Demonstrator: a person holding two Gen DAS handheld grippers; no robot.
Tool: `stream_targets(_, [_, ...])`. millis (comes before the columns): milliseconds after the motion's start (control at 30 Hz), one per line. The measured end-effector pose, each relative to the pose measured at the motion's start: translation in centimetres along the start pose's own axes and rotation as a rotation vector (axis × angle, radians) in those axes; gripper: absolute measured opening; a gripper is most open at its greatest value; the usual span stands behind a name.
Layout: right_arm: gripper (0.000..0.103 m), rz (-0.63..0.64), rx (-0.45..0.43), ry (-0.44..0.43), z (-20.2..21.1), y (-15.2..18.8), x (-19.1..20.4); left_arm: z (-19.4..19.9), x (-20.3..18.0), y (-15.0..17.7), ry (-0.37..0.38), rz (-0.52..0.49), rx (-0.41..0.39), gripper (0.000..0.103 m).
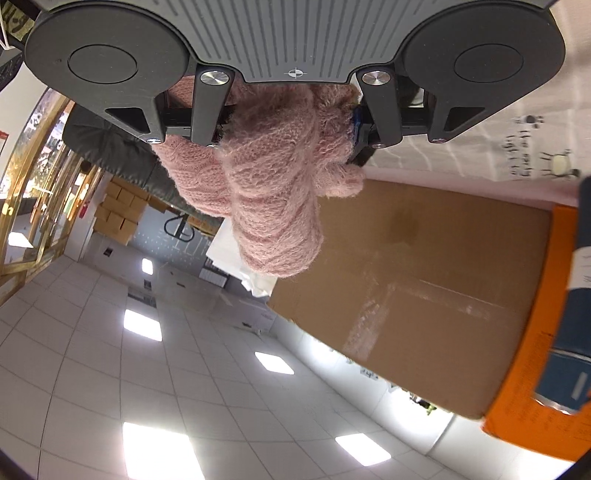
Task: Fold clothes
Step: 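Lift the folded sweater with both grippers and carry it toward the white shirts, then lower the folded sweater onto the white shirt pile and open both grippers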
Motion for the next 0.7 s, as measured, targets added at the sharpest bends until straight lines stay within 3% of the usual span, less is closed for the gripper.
stream_targets(133, [0.039,-0.035,0.042,0.076,-1.8,0.5,-2.5,-3.1,0.5,1.5,-0.005,-0.010,0.057,0.048])
stream_targets(233, [0.041,-0.022,0.091,0.122,-2.6,1.3,-3.2,-4.4,1.7,2.7,-0.050,0.000,0.108,0.052])
stream_targets(367, [0.049,-0.003,0.155,0.184,-3.6,2.4,-4.1,-4.7,4.2,4.1,-0.173,0.063,0.169,0.085])
stream_targets(433, [0.053,0.022,0.179,0.202,-3.9,3.0,-4.2,-4.5,5.0,4.4,-0.195,0.071,0.191,0.091])
stream_targets(567, [0.063,0.030,0.185,0.195,-4.1,3.5,-4.4,-2.9,5.2,4.0,-0.189,0.100,0.178,0.094])
stream_targets(700, [0.082,-0.038,0.128,0.104,-2.5,2.5,-3.8,0.0,5.0,1.9,-0.176,0.111,0.103,0.094])
Point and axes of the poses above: each gripper's, at about its wrist camera, not at the fingertips, and z roughly against the way its jaws point, x to its left, y to its underside, the point moved 9 cm from there along -z, roughly the way its jaws point, and after that the axes turned 2 degrees about -x, right-handed, at the moved point
